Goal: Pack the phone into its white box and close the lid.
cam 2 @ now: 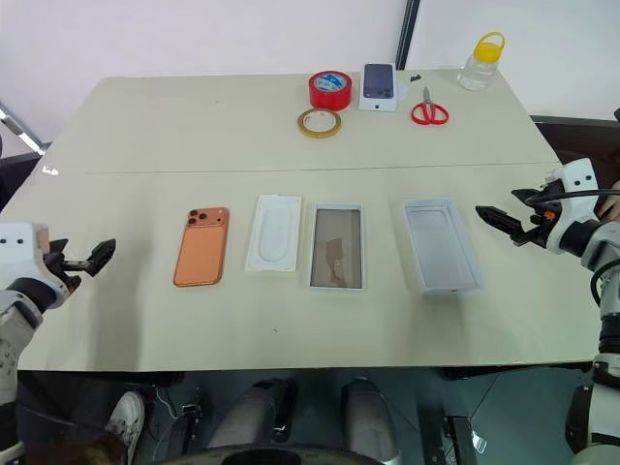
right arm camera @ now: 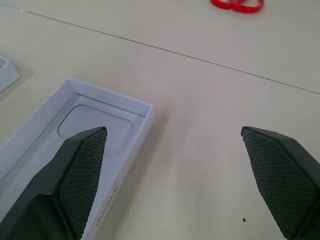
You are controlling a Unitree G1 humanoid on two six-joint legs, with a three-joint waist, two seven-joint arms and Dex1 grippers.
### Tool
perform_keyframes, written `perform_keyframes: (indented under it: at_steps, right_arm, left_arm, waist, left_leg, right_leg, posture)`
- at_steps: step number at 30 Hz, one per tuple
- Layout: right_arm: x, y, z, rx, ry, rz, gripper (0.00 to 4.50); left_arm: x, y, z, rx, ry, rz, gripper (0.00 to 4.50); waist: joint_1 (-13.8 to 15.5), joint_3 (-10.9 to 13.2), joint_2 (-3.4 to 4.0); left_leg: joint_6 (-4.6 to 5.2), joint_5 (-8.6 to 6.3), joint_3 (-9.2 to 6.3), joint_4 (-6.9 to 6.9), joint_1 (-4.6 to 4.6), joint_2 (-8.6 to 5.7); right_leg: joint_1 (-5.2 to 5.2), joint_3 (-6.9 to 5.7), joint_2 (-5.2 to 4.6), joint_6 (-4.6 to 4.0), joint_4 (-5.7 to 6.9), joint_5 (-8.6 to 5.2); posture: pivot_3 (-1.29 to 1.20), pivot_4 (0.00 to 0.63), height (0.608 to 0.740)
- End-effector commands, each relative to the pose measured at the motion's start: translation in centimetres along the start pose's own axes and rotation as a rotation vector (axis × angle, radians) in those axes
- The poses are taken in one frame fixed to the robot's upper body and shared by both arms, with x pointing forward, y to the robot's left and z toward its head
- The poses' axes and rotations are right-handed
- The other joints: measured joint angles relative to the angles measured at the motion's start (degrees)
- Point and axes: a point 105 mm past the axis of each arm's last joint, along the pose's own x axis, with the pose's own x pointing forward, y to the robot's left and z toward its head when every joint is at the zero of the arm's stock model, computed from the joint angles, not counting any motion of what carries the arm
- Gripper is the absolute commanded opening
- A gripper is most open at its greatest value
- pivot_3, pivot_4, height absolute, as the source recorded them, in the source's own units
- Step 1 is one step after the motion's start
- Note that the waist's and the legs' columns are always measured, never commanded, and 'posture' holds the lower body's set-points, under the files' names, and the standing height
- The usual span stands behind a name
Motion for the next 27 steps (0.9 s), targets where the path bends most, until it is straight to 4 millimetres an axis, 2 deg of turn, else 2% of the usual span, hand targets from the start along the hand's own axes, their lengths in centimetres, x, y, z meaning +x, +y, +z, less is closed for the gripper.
perform_keyframes:
  at_steps: [1, 8, 12, 14, 18, 20, 21, 24, 27]
  right_arm:
    - [-0.2, -0.3, 1.7, -0.046, -0.041, -0.006, 4.49]
    - [0.6, 0.4, 2.0, -0.048, -0.059, 0.013, 4.49]
    - [0.9, 1.0, 1.9, -0.059, -0.057, 0.029, 4.49]
    - [1.1, 1.8, 2.1, -0.077, -0.057, 0.054, 4.49]
    - [1.9, 4.9, 3.2, -0.161, -0.064, 0.156, 4.49]
    - [2.0, 6.4, 3.6, -0.19, -0.069, 0.196, 4.49]
    - [2.0, 7.3, 3.8, -0.204, -0.075, 0.224, 4.49]
    - [2.1, 9.3, 4.1, -0.223, -0.082, 0.269, 4.49]
    - [2.1, 12.9, 4.6, -0.262, -0.094, 0.367, 4.49]
  left_arm:
    - [-0.4, 0.2, 1.1, 0.02, -0.037, 0.014, 4.42]
    - [-0.5, 0.4, 1.5, 0.016, -0.049, 0.018, 4.42]
    - [-0.1, -0.3, 2.0, 0.019, -0.052, -0.007, 4.42]
    - [0.2, -1.5, 2.5, -0.009, -0.065, -0.041, 4.42]
    - [1.3, -6.9, 3.2, -0.029, -0.058, -0.202, 4.42]
    - [1.5, -8.5, 3.2, -0.009, -0.042, -0.258, 4.42]
    - [1.7, -9.3, 3.4, -0.019, -0.04, -0.285, 4.42]
    - [1.9, -10.1, 3.7, -0.052, -0.034, -0.334, 4.42]
    - [1.9, -14.4, 4.3, -0.132, 0.006, -0.493, 4.42]
  waist:
    - [0.02, 0.0, 0.0]
    - [0.02, 0.0, 0.0]
    - [0.04, 0.0, 0.0]
    - [0.08, 0.0, 0.0]
    - [0.16, 0.0, 0.01]
    - [0.13, 0.0, 0.0]
    - [0.1, 0.0, 0.0]
    - [-0.13, 0.01, -0.01]
    - [0.21, 0.01, -0.01]
  left_leg:
    - [0.0, 0.0, 0.0, 0.0, 0.0, 0.0]
    - [0.0, 0.0, 0.01, 0.0, 0.0, 0.0]
    - [-0.01, 0.01, 0.01, 0.01, 0.0, 0.0]
    - [-0.01, 0.01, 0.01, 0.01, 0.0, 0.0]
    - [-0.02, 0.01, 0.01, 0.07, -0.01, 0.0]
    - [-0.07, 0.03, 0.03, 0.09, -0.01, 0.0]
    - [-0.11, 0.05, 0.03, 0.08, -0.01, 0.0]
    - [-0.12, 0.06, 0.03, 0.09, -0.01, 0.01]
    - [-0.09, 0.04, 0.03, 0.09, -0.01, 0.02]
  right_leg:
    - [0.0, 0.0, 0.0, 0.0, 0.0, 0.0]
    - [0.0, 0.0, 0.0, 0.0, 0.0, 0.0]
    - [0.0, 0.01, 0.0, 0.0, 0.0, 0.0]
    - [0.0, 0.0, 0.0, 0.0, 0.0, 0.0]
    - [0.04, 0.0, 0.0, 0.01, 0.0, 0.0]
    - [0.04, 0.0, 0.0, 0.01, 0.0, 0.0]
    - [0.03, 0.0, 0.0, 0.02, 0.0, 0.0]
    - [0.01, 0.0, 0.03, 0.01, 0.01, 0.0]
    - [0.02, 0.01, 0.03, 0.01, 0.02, 0.0]
  posture:
    - [0.0, 0.15, 0.74]
    - [0.0, 0.15, 0.74]
    - [0.0, 0.15, 0.74]
    - [0.0, 0.15, 0.74]
    - [0.0, 0.15, 0.74]
    - [0.0, 0.15, 0.74]
    - [0.0, 0.15, 0.74]
    - [0.0, 0.15, 0.74]
    - [0.0, 0.15, 0.74]
